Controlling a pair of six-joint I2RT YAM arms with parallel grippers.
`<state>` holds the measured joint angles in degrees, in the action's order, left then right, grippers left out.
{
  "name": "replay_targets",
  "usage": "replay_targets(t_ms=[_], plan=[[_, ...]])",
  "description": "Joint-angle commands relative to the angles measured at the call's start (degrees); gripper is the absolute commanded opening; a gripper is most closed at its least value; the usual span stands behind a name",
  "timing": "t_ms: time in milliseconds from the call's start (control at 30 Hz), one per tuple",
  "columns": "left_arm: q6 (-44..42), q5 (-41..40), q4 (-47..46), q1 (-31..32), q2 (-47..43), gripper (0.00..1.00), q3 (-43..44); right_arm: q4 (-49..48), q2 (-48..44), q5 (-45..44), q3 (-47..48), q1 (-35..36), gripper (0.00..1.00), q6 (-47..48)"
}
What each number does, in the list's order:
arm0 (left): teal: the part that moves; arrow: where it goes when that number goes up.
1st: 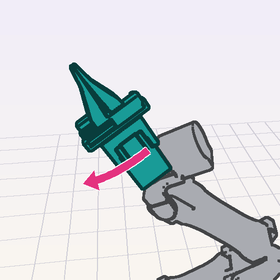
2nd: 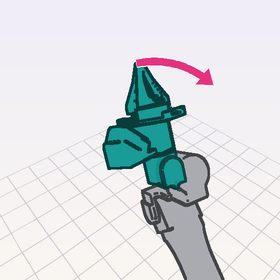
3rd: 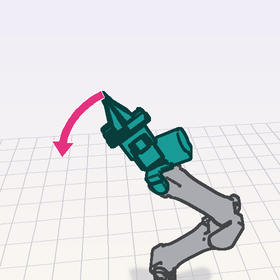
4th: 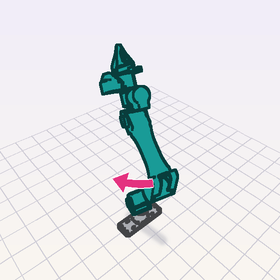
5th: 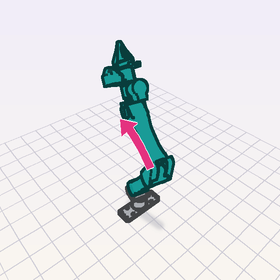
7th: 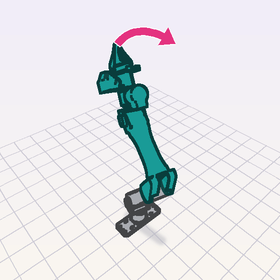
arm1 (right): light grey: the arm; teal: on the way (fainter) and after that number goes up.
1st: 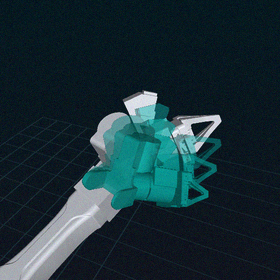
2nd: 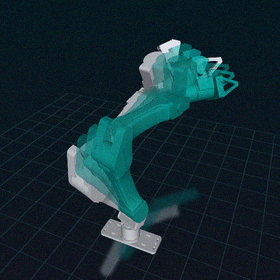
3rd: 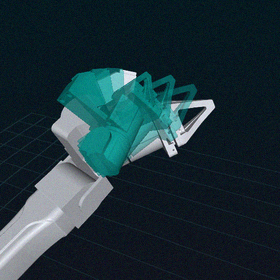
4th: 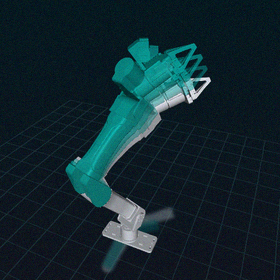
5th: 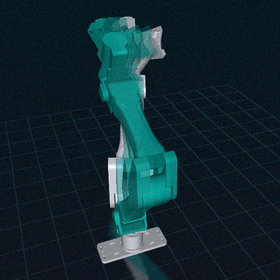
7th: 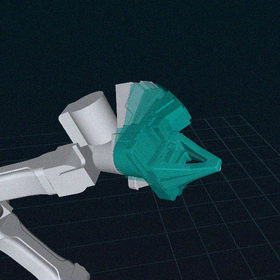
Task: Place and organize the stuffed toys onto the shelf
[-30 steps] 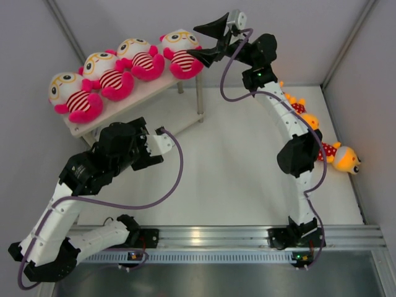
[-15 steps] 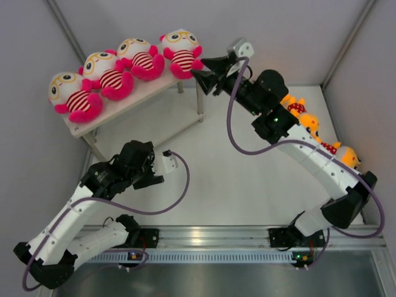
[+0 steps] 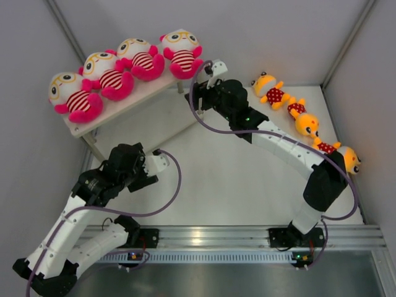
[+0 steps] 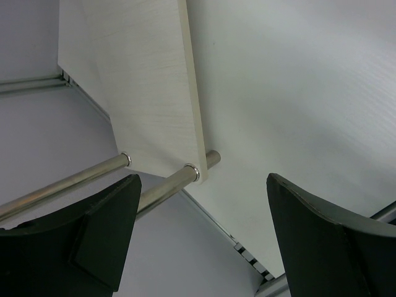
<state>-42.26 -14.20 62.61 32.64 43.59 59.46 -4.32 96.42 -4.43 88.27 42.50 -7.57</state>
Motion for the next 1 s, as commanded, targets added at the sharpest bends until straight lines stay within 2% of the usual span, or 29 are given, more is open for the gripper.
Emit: replay_targets(t_ms=[0, 233, 600, 633, 800, 967], plan=[[0.6, 0.84, -1.08, -0.56, -0.79, 0.88, -0.49, -7.62, -4.04, 2.14, 0.51, -2.16, 0.73, -4.9], [0.25, 1.1, -1.0, -0.56, -0.79, 0.88, -0.4, -14.3, -4.4, 0.65, -0.82, -2.69, 0.73, -12.1], [0.25, 0.75, -1.09, -0.56, -0.53, 0.88, 0.57, -16.16, 5.17, -1.64, 9.55, -3.83, 0.68, -17.55], [0.16, 0.66, -1.09, -0.56, -0.7, 0.88, 0.57, -15.99, 5.88, -0.68, 11.38, -4.35, 0.67, -18.0], [0.16, 0.49, -1.09, -0.56, -0.97, 0.88, 0.39, -13.96, 9.83, 0.73, 15.18, -5.67, 0.44, -20.63], [0.16, 0.31, -1.09, -0.56, -1.23, 0.88, 0.39, -12.47, 13.08, 4.07, 19.48, -7.52, 0.39, -20.99]])
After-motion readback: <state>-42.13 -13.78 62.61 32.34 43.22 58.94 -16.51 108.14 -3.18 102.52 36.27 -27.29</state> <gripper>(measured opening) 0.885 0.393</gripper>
